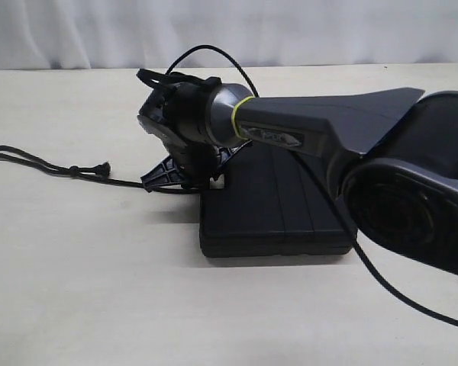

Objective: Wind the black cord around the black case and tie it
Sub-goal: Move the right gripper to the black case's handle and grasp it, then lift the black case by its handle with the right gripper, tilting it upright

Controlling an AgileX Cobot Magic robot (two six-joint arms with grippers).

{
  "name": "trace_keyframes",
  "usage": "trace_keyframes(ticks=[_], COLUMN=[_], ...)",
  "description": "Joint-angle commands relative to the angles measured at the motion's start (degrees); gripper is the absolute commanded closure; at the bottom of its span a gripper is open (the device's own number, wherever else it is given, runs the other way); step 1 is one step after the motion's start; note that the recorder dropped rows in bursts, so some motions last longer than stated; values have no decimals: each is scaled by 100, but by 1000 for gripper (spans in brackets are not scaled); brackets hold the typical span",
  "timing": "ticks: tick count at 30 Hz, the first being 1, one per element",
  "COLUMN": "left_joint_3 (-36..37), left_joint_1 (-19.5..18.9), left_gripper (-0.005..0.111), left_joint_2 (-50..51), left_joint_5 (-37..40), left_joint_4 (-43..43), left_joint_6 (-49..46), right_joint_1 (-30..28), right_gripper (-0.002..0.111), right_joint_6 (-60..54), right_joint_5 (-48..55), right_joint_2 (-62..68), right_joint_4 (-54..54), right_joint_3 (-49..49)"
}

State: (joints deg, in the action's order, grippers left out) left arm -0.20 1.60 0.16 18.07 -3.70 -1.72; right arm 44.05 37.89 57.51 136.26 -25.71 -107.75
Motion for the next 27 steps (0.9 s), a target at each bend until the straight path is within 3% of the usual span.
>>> trace_keyframes(ticks=[1,14,16,27], left_joint_3=[20,20,20,20], left_joint_1=[42,42,42,42], left_gripper=[107,107,107,107], left_joint_2=[-16,-16,-16,-16], left_joint_5=[-37,-37,-37,-37], left_joint_4=[27,27,27,27], left_joint_6=[29,29,29,29], right_joint_1=[-22,-22,-9,28], right_gripper=[95,98,104,104], right_joint_6=[-100,-280,-316,-572], right_joint_5=[-133,477,607,856], right_joint_2=[-33,-543,-690,-1574], right_joint_4=[-88,-72,-72,-94], right_joint_3=[-20,-20,-20,-20])
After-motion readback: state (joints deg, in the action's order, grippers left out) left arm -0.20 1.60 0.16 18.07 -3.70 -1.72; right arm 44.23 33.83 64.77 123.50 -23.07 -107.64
